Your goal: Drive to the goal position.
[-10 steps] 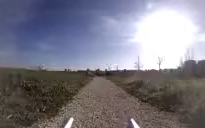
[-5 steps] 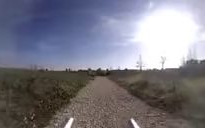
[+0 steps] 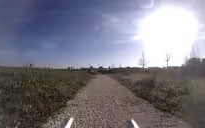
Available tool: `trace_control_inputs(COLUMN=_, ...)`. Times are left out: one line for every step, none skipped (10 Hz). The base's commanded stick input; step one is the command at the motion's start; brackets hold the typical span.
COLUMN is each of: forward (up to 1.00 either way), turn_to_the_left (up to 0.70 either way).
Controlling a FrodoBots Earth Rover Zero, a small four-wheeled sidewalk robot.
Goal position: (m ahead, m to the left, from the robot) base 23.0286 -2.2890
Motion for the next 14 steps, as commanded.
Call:
trace_control_inputs(forward=0.50, turn_to_the_left=0.00)
trace_control_inputs(forward=0.50, turn_to_the_left=0.00)
trace_control_inputs(forward=0.50, turn_to_the_left=0.00)
trace_control_inputs(forward=0.50, turn_to_the_left=0.00)
trace_control_inputs(forward=0.50, turn_to_the_left=0.00)
trace_control_inputs(forward=0.50, turn_to_the_left=0.00)
trace_control_inputs(forward=0.50, turn_to_the_left=0.00)
trace_control_inputs(forward=0.50, turn_to_the_left=0.00)
trace_control_inputs(forward=0.50, turn_to_the_left=0.00)
trace_control_inputs(forward=0.50, turn_to_the_left=0.00)
trace_control_inputs(forward=0.50, turn_to_the_left=0.00)
trace_control_inputs(forward=0.50, turn_to_the_left=0.00)
trace_control_inputs(forward=0.50, turn_to_the_left=0.00)
trace_control_inputs(forward=0.50, turn_to_the_left=0.00)
